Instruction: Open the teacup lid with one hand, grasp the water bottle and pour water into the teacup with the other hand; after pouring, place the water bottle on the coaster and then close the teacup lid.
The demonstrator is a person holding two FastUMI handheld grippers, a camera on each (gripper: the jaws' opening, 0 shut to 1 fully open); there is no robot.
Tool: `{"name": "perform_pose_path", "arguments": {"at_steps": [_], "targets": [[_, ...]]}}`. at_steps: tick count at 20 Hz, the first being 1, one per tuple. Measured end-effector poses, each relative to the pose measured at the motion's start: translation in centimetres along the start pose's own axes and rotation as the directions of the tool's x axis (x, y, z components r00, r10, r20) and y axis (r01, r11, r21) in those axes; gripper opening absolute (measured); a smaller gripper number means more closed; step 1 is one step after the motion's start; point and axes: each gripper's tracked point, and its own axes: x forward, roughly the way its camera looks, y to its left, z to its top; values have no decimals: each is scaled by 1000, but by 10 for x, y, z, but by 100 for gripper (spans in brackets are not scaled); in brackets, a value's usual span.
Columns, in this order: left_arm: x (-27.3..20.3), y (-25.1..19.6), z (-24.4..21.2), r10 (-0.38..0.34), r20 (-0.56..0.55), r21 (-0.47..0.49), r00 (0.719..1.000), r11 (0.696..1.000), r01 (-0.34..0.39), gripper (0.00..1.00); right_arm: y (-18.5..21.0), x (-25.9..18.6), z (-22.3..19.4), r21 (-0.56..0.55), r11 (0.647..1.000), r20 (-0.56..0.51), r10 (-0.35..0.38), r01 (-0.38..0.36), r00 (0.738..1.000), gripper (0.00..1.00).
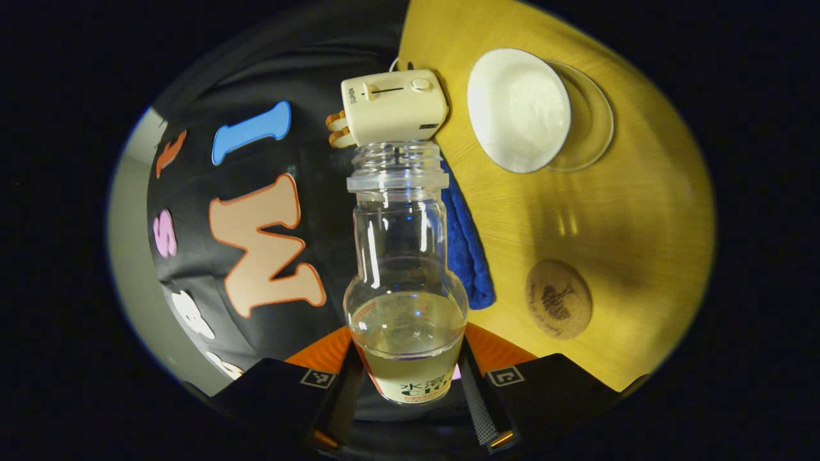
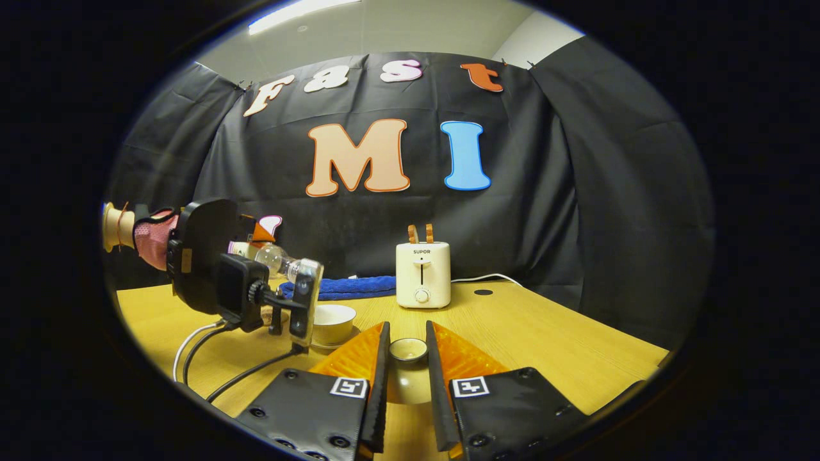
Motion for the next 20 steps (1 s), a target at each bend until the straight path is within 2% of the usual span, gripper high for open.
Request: {"name": "perform_pose_path", "arguments": {"at_steps": [1, 3, 4, 6, 8, 9, 10, 12, 13, 14, 16, 18, 19, 20], "targets": [[0, -8, 2, -30, 8, -82, 1000, 996, 30, 70, 0, 0, 0, 0, 1000, -1, 0, 0, 1000, 34], [0, -14, 10, -45, 51, -229, 998, 972, 56, 70, 0, 0, 0, 0, 1000, 0, 0, 0, 1000, 34], [0, -17, 14, -55, 72, -316, 996, 946, 75, 70, 0, 0, 0, 0, 1000, 0, 0, 0, 1000, 34], [0, -19, 14, -64, 104, -497, 993, 861, 107, 70, 0, 0, 0, 0, 1000, -1, 0, 0, 1000, 34], [-2, -21, 5, -52, 114, -657, 992, 745, 114, 70, 0, 0, 0, 0, 1000, 0, 0, 0, 1000, 34], [-4, -20, -2, -38, 118, -731, 992, 673, 113, 70, 0, 0, -1, 0, 1000, -1, 0, 0, 1000, 34], [-6, -19, -8, -23, 120, -800, 993, 589, 110, 70, 0, 0, -1, 0, 1000, -1, 0, 0, 1000, 34], [-9, -19, -17, -14, 137, -909, 991, 396, 131, 70, 0, 1, -1, -1, 1000, -1, -1, 1, 1000, 34], [-7, -19, -18, -12, 155, -941, 988, 303, 151, 70, -1, 0, -1, -1, 1000, -1, -2, 2, 1000, 34], [-7, -18, -22, -5, 166, -961, 986, 224, 162, 70, -1, 0, 0, -1, 1000, -1, -4, 4, 1000, 34], [-4, -16, -29, 24, 180, -978, 983, 109, 177, 70, -1, 0, 0, -1, 1000, -1, -8, 8, 1000, 34], [0, -15, -37, 54, 186, -982, 981, 16, 186, 70, -2, 0, 0, -1, 1000, -2, -10, 10, 1000, 34], [3, -13, -41, 70, 191, -981, 979, -25, 193, 70, -2, 0, -1, -1, 1000, -2, -12, 12, 1000, 34], [8, -15, -41, 65, 197, -979, 978, -47, 201, 70, -3, 0, 0, -2, 1000, -1, -16, 16, 1000, 34]]}}
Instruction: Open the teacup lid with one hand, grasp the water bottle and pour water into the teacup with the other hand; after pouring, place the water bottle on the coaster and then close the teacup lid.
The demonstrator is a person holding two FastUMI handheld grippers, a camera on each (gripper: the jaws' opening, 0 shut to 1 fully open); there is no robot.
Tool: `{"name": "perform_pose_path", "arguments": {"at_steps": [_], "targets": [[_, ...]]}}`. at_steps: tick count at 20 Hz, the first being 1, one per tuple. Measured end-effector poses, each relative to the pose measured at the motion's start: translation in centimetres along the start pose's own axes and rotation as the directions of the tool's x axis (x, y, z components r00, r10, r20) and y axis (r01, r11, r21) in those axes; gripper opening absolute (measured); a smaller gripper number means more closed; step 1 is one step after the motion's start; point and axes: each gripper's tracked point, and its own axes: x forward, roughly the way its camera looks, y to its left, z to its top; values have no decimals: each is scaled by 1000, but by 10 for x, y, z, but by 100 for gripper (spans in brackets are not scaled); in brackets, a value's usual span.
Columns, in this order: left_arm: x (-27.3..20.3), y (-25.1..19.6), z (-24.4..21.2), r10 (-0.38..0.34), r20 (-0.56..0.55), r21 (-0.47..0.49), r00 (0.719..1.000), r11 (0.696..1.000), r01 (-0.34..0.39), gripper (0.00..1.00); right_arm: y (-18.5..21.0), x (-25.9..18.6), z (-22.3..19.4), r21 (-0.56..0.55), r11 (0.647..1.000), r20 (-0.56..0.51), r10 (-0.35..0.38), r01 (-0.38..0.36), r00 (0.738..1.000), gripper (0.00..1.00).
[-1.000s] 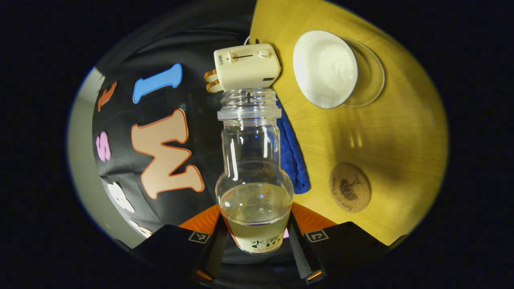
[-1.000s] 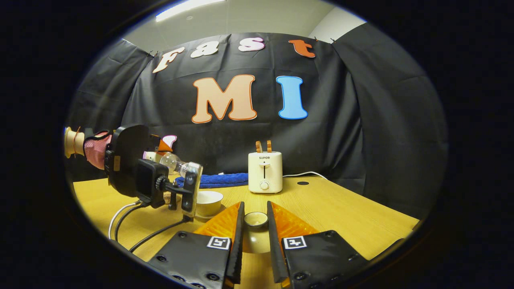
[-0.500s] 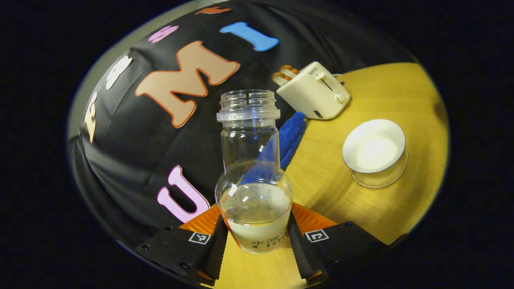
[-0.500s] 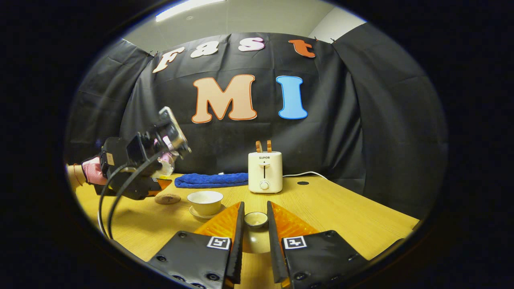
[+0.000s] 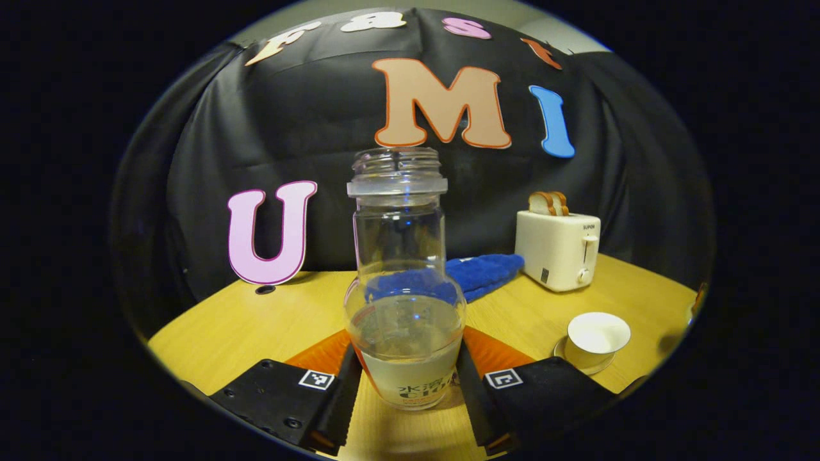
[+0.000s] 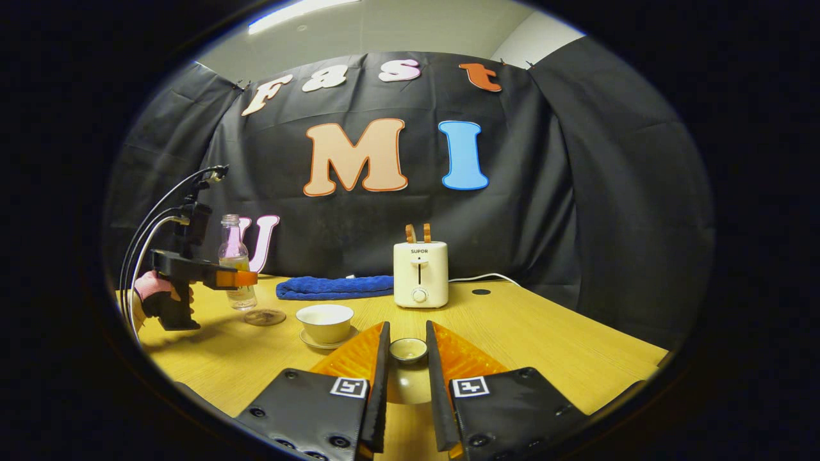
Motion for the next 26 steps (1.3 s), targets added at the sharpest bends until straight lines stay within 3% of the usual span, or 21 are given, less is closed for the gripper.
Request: {"name": "perform_pose_path", "arguments": {"at_steps": [3, 10, 24, 25, 26], "targets": [[11, 3, -19, 2, -44, 0, 999, 1000, -2, 70, -1, 1, 0, 0, 1000, 1, -8, 8, 1000, 34], [28, -18, -17, -53, -64, 44, 997, 997, 56, 70, -1, 0, 1, 0, 1000, 1, -9, 9, 1000, 34], [27, -28, -25, -95, -84, 9, 992, 995, 96, 74, -2, 0, 1, -1, 1000, 2, -12, 12, 1000, 34], [27, -28, -25, -98, -82, 3, 992, 995, 99, 76, -2, 0, 1, -1, 1000, 2, -11, 11, 1000, 34], [27, -29, -24, -103, -80, -5, 992, 995, 103, 84, -2, 0, 1, -1, 1000, 2, -11, 11, 1000, 34]]}}
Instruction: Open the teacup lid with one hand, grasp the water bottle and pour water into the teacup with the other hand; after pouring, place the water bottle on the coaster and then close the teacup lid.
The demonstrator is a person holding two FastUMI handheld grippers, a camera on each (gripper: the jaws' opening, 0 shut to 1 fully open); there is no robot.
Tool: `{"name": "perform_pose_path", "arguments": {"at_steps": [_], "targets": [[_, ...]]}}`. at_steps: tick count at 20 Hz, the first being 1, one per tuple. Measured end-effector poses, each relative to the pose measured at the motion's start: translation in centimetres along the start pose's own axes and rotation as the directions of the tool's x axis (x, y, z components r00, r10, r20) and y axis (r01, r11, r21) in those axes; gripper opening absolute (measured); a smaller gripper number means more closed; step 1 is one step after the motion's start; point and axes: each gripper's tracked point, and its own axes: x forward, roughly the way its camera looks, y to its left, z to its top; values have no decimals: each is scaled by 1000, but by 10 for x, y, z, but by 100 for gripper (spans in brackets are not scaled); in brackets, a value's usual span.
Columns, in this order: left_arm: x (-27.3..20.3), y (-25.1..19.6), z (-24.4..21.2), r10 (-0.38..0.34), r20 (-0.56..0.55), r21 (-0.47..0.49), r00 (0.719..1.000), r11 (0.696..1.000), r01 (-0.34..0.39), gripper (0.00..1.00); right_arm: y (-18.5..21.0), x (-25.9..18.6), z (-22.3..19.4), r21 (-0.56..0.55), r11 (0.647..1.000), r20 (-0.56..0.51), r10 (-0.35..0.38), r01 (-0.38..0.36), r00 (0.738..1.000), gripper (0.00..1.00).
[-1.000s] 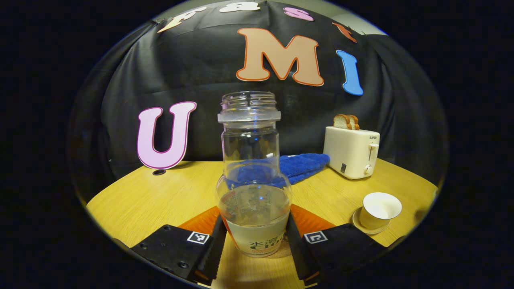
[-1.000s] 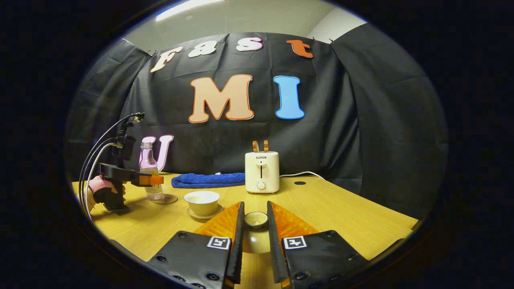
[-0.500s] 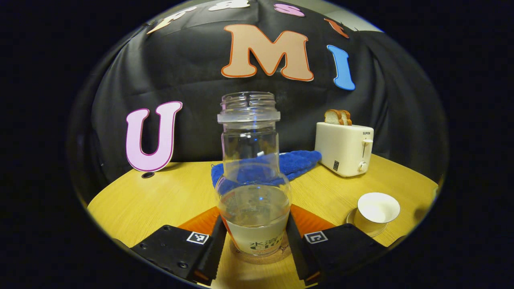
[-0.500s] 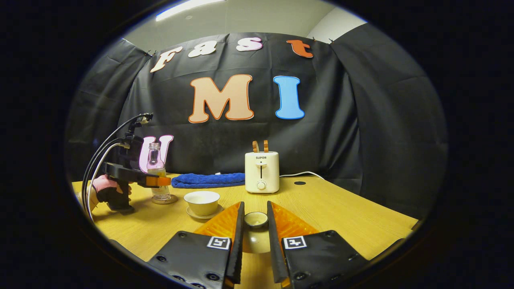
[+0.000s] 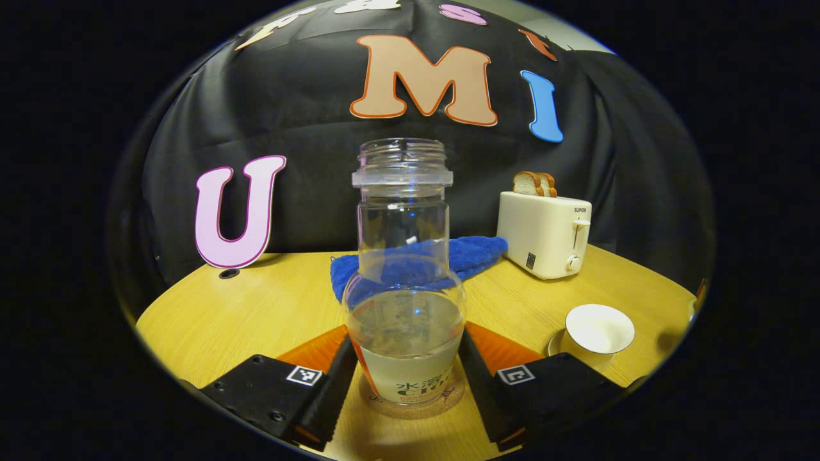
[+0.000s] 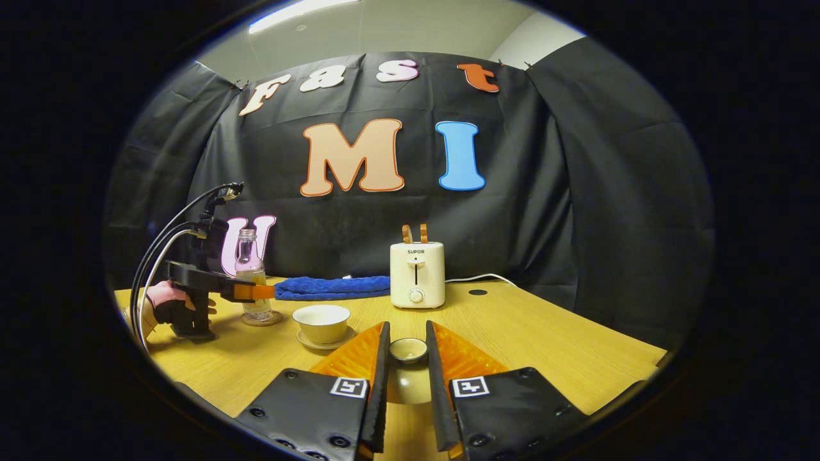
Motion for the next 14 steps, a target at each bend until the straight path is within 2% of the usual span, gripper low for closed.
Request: {"name": "perform_pose_path", "arguments": {"at_steps": [4, 11, 14], "targets": [[-7, 3, -2, 5, 6, -25, 1000, 1000, -5, 95, 0, 0, 0, 0, 1000, 0, 0, 0, 1000, 34], [-31, 12, 7, 47, 79, -21, 996, 999, -46, 95, 0, 0, 0, 0, 1000, 1, 1, -1, 1000, 34], [-43, 11, 8, 46, 108, 10, 993, 999, -48, 95, 0, 0, 1, 0, 1000, 1, 2, -2, 1000, 34]]}}
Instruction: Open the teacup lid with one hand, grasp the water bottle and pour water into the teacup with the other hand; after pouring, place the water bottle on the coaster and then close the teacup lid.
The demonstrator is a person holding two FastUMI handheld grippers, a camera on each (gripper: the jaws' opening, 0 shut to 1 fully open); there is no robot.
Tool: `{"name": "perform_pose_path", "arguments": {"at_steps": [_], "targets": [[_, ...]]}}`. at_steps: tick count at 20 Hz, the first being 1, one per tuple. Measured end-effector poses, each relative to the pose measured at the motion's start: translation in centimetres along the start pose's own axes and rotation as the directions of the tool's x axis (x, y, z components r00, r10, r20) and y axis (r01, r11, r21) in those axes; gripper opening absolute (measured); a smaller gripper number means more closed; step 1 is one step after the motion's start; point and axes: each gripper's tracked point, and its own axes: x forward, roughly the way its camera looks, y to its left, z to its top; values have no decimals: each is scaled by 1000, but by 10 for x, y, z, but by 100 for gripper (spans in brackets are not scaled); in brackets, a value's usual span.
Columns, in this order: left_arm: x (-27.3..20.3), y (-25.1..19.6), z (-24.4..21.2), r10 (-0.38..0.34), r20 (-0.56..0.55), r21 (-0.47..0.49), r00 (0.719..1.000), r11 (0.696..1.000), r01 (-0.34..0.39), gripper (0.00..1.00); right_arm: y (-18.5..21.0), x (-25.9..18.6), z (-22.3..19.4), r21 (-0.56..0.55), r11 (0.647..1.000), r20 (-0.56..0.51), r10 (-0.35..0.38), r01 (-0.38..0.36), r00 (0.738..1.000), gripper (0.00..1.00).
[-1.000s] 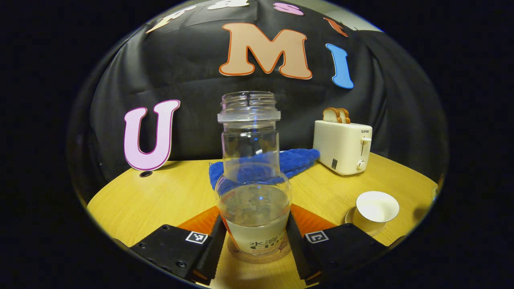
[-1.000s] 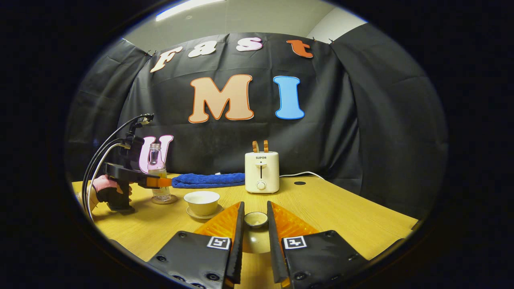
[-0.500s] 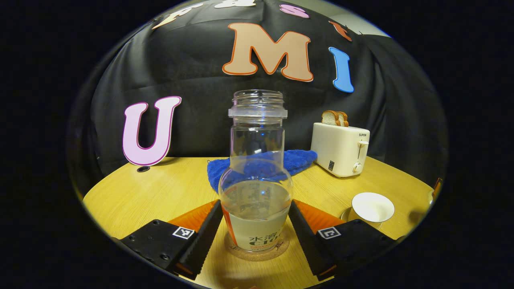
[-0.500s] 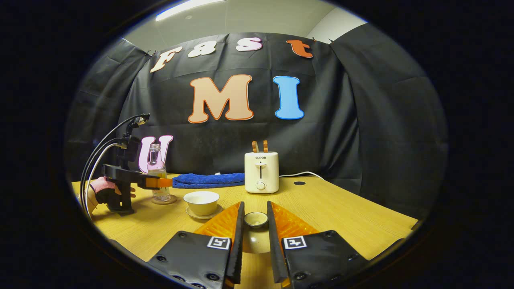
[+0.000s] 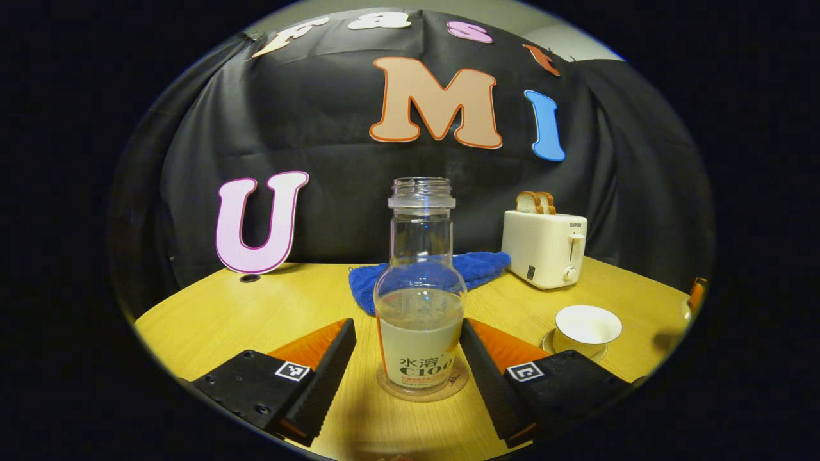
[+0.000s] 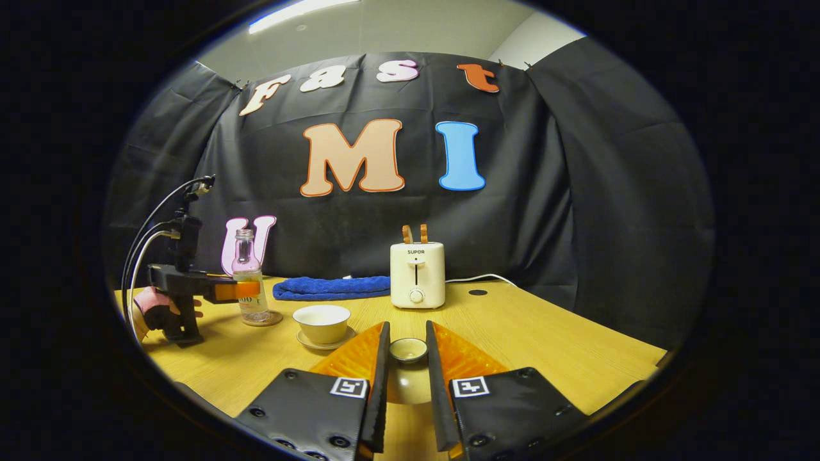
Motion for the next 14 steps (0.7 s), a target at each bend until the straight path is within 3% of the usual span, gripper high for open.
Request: {"name": "perform_pose_path", "arguments": {"at_steps": [8, 14], "targets": [[-33, 1, -5, -13, 7, 10, 1000, 1000, 13, 95, 0, 0, 0, -1, 1000, 1, 0, 0, 1000, 34], [-57, 16, 3, 45, 80, -4, 996, 999, -45, 94, 13, 1, -1, 1, 998, -5, 59, -59, 998, 34]]}}
